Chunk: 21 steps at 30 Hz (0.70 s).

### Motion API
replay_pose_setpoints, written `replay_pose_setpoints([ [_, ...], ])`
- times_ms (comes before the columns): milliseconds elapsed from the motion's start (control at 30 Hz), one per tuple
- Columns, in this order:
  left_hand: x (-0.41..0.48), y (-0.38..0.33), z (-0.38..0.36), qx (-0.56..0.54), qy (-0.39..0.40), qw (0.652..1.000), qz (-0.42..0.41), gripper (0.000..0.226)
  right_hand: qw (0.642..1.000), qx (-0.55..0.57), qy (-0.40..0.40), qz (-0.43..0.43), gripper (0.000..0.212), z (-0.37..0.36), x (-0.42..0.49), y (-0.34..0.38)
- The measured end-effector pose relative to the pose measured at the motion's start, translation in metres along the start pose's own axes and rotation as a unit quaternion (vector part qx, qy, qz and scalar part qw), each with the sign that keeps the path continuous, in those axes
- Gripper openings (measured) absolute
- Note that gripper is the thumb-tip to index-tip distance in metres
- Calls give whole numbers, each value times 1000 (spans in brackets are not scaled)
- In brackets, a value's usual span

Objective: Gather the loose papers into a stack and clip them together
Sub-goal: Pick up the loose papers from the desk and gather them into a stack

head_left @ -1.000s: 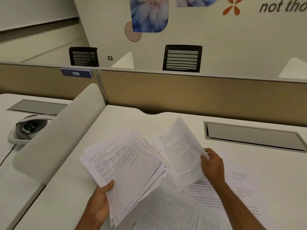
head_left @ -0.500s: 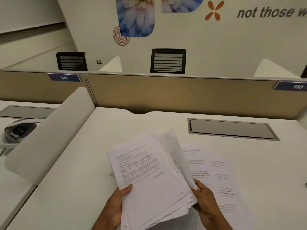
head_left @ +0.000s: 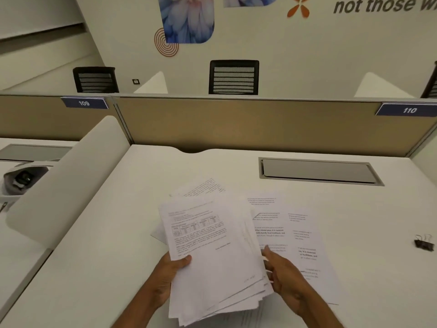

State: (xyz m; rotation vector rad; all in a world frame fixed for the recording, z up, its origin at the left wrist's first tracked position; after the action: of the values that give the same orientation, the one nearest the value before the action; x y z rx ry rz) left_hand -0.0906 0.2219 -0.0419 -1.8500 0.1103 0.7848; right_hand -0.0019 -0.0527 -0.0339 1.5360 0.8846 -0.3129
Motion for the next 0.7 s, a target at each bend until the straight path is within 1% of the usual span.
replay_pose_setpoints([
  [33, -1, -4, -1, 15, 1, 1000, -6, 44, 1000, -4, 7, 2, 31, 1, 1, 4],
  [133, -5, -15, -10, 32, 15, 999, -21, 42, 997, -67, 26, 38, 46, -3, 2, 21],
  [200, -10, -20, -22, 36, 42, 998, -27, 44, 995, -70, 46, 61, 53, -15, 0, 32],
  [300, -14, -22, -39, 56, 78, 995, -19, 45, 991, -48, 93, 82, 47, -41, -4, 45],
  [367, -13, -26, -42, 72, 69, 995, -23, 42, 986, -60, 120, 101, 44, -56, -6, 53],
  [433, -10, -33, -37, 74, 41, 995, -43, 39, 982, -80, 116, 123, 44, -62, -4, 60],
  [500, -8, -43, -28, 53, 18, 996, -72, 38, 981, -96, 92, 142, 44, -62, -2, 65],
  [533, -8, -48, -24, 37, 8, 995, -87, 39, 980, -103, 66, 156, 41, -58, 0, 69],
  [567, -9, -54, -19, 21, -3, 995, -100, 40, 977, -116, 25, 177, 37, -50, 0, 73],
  [600, -10, -59, -13, 4, -16, 993, -113, 41, 968, -143, -32, 204, 33, -39, 0, 77],
  [667, -11, -67, 4, -25, -44, 989, -137, 45, 928, -247, -141, 242, 31, -16, -2, 78],
  [700, -11, -70, 14, -39, -59, 987, -144, 46, 905, -312, -164, 238, 32, -11, -1, 71],
])
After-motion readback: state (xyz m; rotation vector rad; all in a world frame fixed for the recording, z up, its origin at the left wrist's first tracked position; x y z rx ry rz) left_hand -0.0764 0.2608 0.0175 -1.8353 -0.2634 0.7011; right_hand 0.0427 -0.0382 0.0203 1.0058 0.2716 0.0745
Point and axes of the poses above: each hand's wrist, its own x-axis towards the middle knuckle, its own z-axis out of the back of the hand, y = z × x, the point moved 10 cm from there along x, towards the middle knuckle, and after that the axes turned 2 degrees about x, right-handed, at the moved point
